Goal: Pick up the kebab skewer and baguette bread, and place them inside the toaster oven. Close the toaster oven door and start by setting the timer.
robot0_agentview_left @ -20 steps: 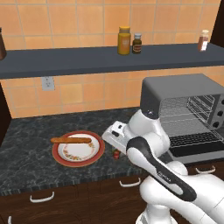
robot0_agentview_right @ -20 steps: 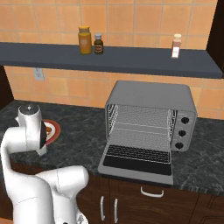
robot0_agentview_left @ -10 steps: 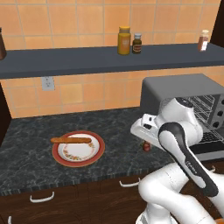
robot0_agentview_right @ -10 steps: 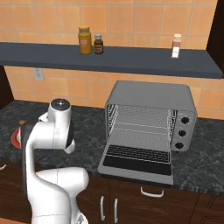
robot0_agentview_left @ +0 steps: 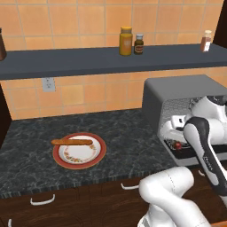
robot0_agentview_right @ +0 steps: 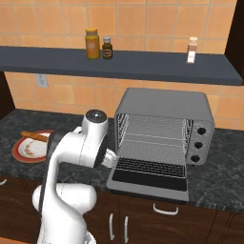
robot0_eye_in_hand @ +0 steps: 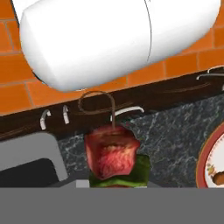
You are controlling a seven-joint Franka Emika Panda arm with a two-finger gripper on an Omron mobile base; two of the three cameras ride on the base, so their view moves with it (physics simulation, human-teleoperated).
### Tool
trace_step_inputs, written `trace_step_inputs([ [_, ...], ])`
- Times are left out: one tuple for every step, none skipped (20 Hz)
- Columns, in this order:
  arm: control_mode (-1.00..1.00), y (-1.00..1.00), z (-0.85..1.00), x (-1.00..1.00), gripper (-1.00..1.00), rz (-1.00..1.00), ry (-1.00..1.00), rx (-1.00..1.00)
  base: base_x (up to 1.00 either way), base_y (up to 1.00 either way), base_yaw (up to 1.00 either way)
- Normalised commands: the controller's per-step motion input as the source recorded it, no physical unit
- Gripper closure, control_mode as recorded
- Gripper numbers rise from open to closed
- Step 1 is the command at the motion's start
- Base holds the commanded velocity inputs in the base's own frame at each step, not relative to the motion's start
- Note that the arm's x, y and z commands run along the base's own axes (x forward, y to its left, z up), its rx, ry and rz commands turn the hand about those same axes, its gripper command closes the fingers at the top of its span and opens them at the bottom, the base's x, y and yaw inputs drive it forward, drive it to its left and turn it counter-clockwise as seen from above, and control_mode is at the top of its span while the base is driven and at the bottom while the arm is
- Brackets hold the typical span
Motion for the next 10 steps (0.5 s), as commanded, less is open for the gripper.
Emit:
trace_step_inputs([
  [-1.00, -1.00, -0.09, 0.00, 1.00, 0.18, -0.19, -0.17, 0.00, 0.00, 0.00],
  [-1.00, -0.86, -0.11, -0.09, 1.00, 0.19, -0.21, -0.21, 0.00, 0.00, 0.00],
  [-1.00, -0.82, 0.00, 0.00, 1.00, 0.11, -0.13, -0.13, 0.00, 0.00, 0.00],
  [-1.00, -0.71, 0.02, 0.13, 1.00, 0.08, -0.06, -0.09, 0.00, 0.00, 0.00],
  [-1.00, -0.66, 0.09, 0.19, 1.00, 0.07, -0.03, -0.09, 0.00, 0.00, 0.00],
  [-1.00, -0.73, 0.04, 0.25, 1.00, 0.07, -0.01, -0.07, 0.00, 0.00, 0.00],
  [-1.00, -0.48, 0.00, 0.36, 1.00, 0.07, 0.00, -0.08, 0.00, 0.00, 0.00],
  [-1.00, -0.24, 0.00, 0.37, 1.00, 0.05, 0.00, -0.06, 0.00, 0.00, 0.00],
  [-1.00, -0.09, 0.00, 0.42, 1.00, 0.04, 0.00, -0.03, 0.00, 0.00, 0.00],
  [-1.00, -0.08, 0.00, 0.44, 1.00, 0.01, 0.00, -0.01, 0.00, 0.00, 0.00],
])
